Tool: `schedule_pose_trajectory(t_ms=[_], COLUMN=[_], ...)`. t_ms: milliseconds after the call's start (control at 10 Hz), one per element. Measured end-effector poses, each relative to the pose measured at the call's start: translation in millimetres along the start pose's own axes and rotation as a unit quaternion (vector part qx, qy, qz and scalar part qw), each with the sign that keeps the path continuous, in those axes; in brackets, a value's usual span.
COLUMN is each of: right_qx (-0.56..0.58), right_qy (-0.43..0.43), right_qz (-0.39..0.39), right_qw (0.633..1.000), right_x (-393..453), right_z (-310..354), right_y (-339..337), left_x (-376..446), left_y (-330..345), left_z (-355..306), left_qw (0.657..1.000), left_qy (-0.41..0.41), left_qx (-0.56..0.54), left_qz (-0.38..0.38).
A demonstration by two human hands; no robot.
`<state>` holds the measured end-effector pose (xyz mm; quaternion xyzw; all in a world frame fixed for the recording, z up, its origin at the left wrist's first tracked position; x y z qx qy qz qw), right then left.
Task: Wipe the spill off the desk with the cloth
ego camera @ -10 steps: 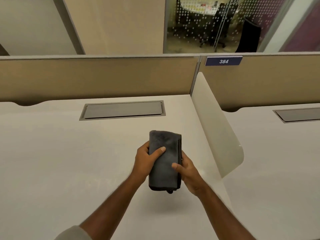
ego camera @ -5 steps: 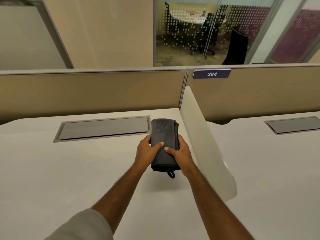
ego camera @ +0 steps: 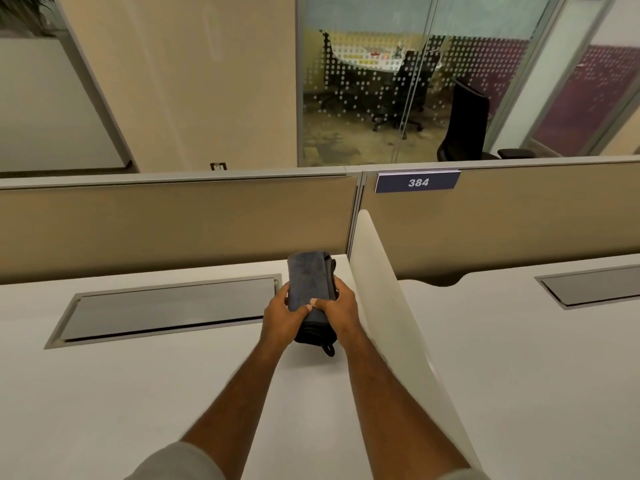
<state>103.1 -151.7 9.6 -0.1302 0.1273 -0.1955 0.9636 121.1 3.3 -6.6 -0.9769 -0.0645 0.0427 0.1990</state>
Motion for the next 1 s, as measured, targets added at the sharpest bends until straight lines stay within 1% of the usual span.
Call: schedule_pose_trajectory(t_ms=[300, 500, 600, 700, 800, 900, 1000], right_qx=[-0.057, -0.092, -0.089, -0.149, -0.248, -0.347, -0.399], right_qy=[0.01, 0.024, 0.012, -0.034, -0.086, -0.125, -0.181], right_qz=[0.059, 0.074, 0.057, 0.001, -0.019, -0.009, -0.022], right_qw=[0.997, 0.993, 0.994, 0.988, 0.965, 0.929, 0.899], right_x=[26.5, 32.1, 31.7, 31.0, 24.6, 15.7, 5.2], right_z=[-17.5, -36.2, -42.0, -41.3, -36.4, -39.5, -35.5], right_y=[13.6, 19.5, 16.6, 10.8, 11.5, 17.8, 20.0], left_x=[10.3, 11.0, 7.5, 3.6, -5.1, -11.3, -15.7], left_y=[15.9, 26.0, 26.5, 23.4, 19.2, 20.8, 15.1], left_z=[23.9, 35.6, 35.4, 32.0, 27.8, 27.7, 21.8], left_qw=[0.999, 0.998, 0.998, 0.996, 0.988, 0.979, 0.98], left_qy=[-0.038, -0.029, -0.025, -0.005, 0.012, 0.038, 0.053], left_qx=[0.002, 0.036, 0.053, 0.085, 0.155, 0.198, 0.191], left_qz=[0.001, 0.031, 0.03, -0.002, -0.007, 0.022, 0.024])
Point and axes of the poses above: each hand's wrist, its own x-axis towards the middle knuckle, its own y-axis out of the palm, z = x × y, the point moved 9 cm from there along x, towards the middle knuckle, and after that the axes turned 8 degrees about -z, right-handed, at the moved point
